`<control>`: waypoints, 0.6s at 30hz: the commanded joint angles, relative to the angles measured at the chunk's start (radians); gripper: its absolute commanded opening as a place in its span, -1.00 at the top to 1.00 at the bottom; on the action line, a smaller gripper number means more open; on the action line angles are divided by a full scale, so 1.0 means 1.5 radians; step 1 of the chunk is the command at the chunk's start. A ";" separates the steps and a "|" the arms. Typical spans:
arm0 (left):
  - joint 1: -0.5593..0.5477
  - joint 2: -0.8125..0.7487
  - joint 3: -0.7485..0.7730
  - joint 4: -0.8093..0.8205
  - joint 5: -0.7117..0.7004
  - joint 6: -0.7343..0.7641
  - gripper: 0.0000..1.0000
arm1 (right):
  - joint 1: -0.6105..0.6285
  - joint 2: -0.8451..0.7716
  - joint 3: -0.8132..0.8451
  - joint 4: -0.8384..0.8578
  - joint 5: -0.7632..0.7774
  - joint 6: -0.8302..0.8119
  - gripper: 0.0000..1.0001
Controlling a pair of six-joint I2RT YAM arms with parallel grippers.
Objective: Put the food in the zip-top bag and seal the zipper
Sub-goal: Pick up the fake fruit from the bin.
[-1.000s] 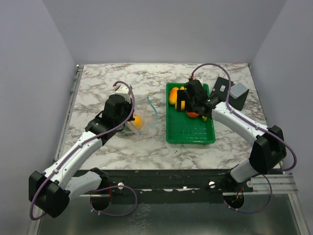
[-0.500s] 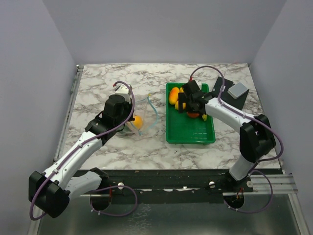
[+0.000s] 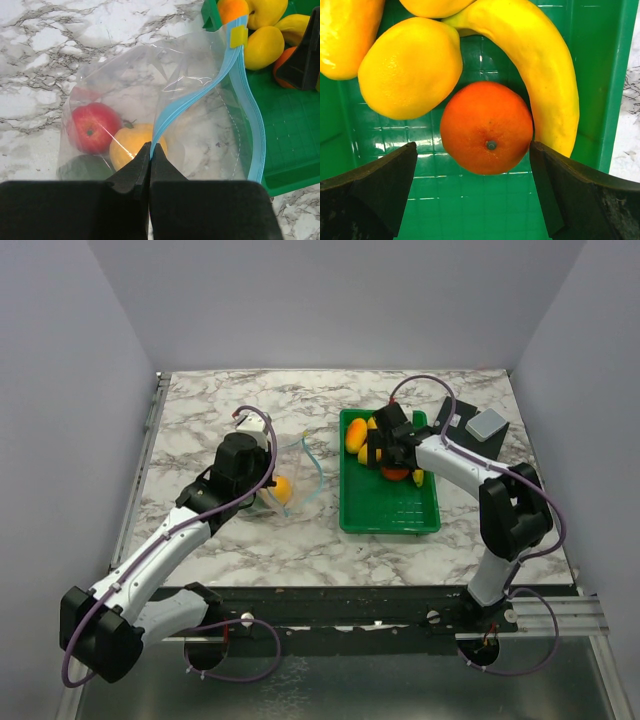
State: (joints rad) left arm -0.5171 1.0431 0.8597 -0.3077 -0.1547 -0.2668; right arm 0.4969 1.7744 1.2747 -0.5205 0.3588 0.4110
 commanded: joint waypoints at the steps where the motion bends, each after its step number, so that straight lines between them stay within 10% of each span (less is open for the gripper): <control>1: 0.002 0.007 -0.003 0.011 -0.012 0.009 1.00 | -0.006 0.022 0.019 0.013 0.009 -0.010 -0.99; 18: 0.002 0.012 -0.002 0.010 -0.017 0.013 1.00 | -0.006 0.044 0.018 0.022 -0.002 -0.013 -0.64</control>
State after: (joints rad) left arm -0.5171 1.0588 0.8597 -0.3077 -0.1558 -0.2607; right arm 0.4953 1.8069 1.2747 -0.5087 0.3534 0.3988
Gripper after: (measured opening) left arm 0.005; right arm 0.794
